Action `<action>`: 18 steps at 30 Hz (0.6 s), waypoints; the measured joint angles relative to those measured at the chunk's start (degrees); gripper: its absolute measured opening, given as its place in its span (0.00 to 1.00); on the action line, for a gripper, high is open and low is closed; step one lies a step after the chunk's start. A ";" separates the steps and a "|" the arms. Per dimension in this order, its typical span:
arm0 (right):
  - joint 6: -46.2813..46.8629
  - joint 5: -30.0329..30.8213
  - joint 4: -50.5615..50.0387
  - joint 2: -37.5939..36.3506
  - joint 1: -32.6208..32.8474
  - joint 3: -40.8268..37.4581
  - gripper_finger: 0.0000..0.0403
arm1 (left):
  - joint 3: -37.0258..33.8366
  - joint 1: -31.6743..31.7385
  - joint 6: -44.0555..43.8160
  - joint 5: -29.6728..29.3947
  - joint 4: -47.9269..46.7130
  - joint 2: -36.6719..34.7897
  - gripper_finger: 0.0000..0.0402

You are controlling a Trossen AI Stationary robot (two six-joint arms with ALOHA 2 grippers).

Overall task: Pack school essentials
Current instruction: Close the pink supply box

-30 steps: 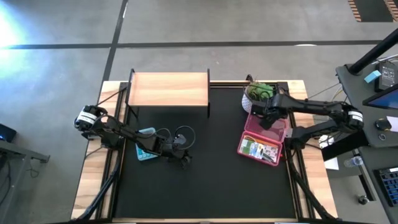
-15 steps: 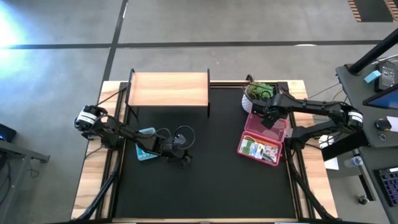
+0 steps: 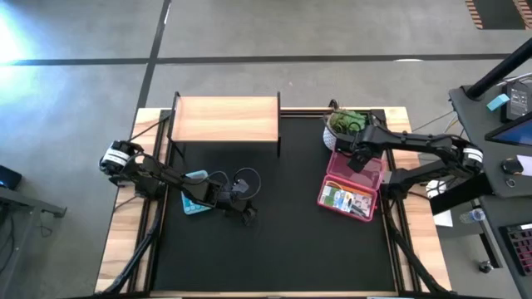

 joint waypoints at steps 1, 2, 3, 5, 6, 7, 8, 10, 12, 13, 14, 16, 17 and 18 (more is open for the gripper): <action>-0.02 0.01 0.00 0.55 -0.02 0.00 0.48 | 0.00 -0.02 -0.02 0.00 -0.02 0.00 0.45; -0.04 -0.11 0.02 1.12 -0.01 0.00 0.48 | 0.00 -0.01 -0.02 -0.01 -0.01 0.00 0.45; -0.13 -0.53 0.07 1.78 -0.01 0.00 0.48 | 0.00 -0.02 -0.02 0.00 0.01 0.00 0.45; -0.16 -1.49 0.35 3.19 0.01 0.00 0.48 | 0.00 -0.02 -0.02 0.00 -0.01 0.00 0.45; -0.18 -1.51 0.44 3.89 0.01 0.00 0.48 | 0.00 -0.02 -0.02 0.00 -0.02 0.00 0.45; -0.20 -1.54 0.46 4.51 0.01 0.00 0.48 | 0.00 -0.01 -0.05 0.01 -0.01 0.00 0.45; -0.20 -1.63 0.44 4.97 0.01 0.00 0.48 | 0.00 -0.02 -0.06 0.14 0.00 0.00 0.45; -0.58 -3.02 0.48 5.60 0.01 0.00 0.48 | 0.00 -0.01 -0.08 0.87 -0.02 0.00 0.45; -1.34 -5.31 0.87 5.58 0.05 0.00 0.48 | 0.00 -0.02 -0.08 1.31 -0.02 0.00 0.45; -1.51 -6.37 1.19 5.41 0.12 0.00 0.48 | 0.00 -0.01 -0.08 1.33 -0.04 0.00 0.45; -1.55 -7.34 1.31 5.17 0.26 0.00 0.48 | 0.00 -0.02 -0.08 1.39 -0.04 0.00 0.45; -1.21 -9.27 1.31 4.55 0.65 0.02 0.48 | 0.00 -0.02 -0.08 1.42 -0.05 0.00 0.45; -0.89 -10.50 1.31 4.26 0.88 0.02 0.48 | 0.00 -0.02 -0.07 1.42 -0.04 0.00 0.45; -0.92 -11.69 1.33 3.88 1.19 0.02 0.48 | 0.00 -0.02 -0.08 1.44 -0.04 0.00 0.45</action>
